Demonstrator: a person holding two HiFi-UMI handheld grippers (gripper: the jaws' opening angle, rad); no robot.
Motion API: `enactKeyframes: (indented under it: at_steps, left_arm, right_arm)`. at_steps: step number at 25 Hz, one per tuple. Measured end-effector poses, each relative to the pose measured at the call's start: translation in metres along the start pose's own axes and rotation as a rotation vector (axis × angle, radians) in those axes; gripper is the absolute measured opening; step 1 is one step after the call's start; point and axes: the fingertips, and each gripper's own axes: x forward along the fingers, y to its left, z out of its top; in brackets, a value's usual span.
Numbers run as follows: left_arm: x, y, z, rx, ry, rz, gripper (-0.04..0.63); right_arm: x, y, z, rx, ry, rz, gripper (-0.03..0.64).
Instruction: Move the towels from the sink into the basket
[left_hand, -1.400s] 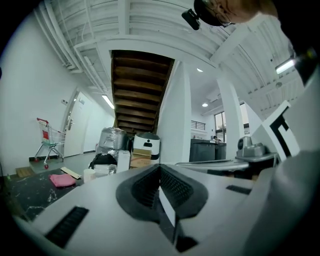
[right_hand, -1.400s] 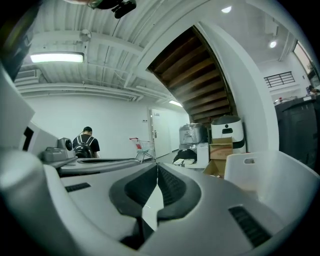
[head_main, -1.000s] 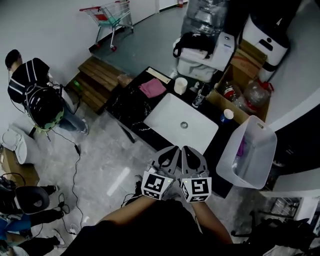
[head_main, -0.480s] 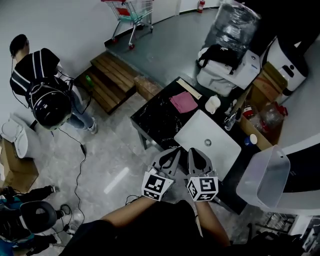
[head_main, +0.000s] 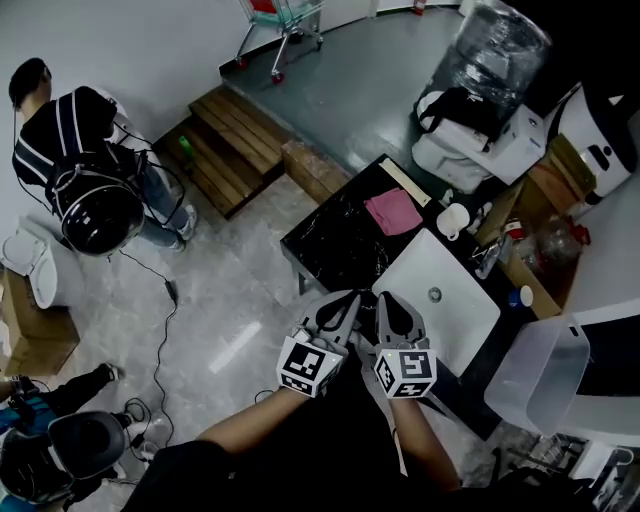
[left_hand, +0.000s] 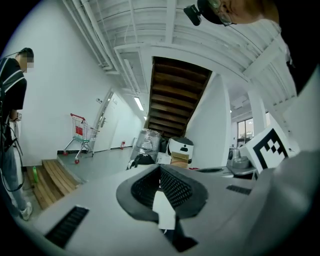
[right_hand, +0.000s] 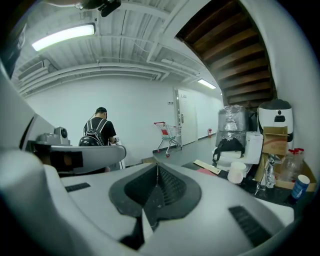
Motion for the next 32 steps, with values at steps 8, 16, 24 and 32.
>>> enactKeyframes:
  at_steps: [8,16,24,32]
  left_arm:
    - [0.044,0.039,0.003,0.046,0.016,0.039,0.012]
    - [0.109,0.062,0.006,0.059,0.034,0.069,0.012]
    - [0.178,0.074,0.007,0.075,0.019,0.077,0.012]
    - [0.215,0.087,-0.017,0.058,0.069,0.105,0.012]
  right_arm:
    - [0.049,-0.04,0.013,0.034,-0.041,-0.042,0.02]
    - [0.1,-0.1,0.038,0.059,-0.027,-0.04,0.02]
    - [0.152,-0.148,0.02,0.024,0.076,0.015,0.021]
    - [0.205,-0.176,-0.029,0.026,0.233,0.128,0.022]
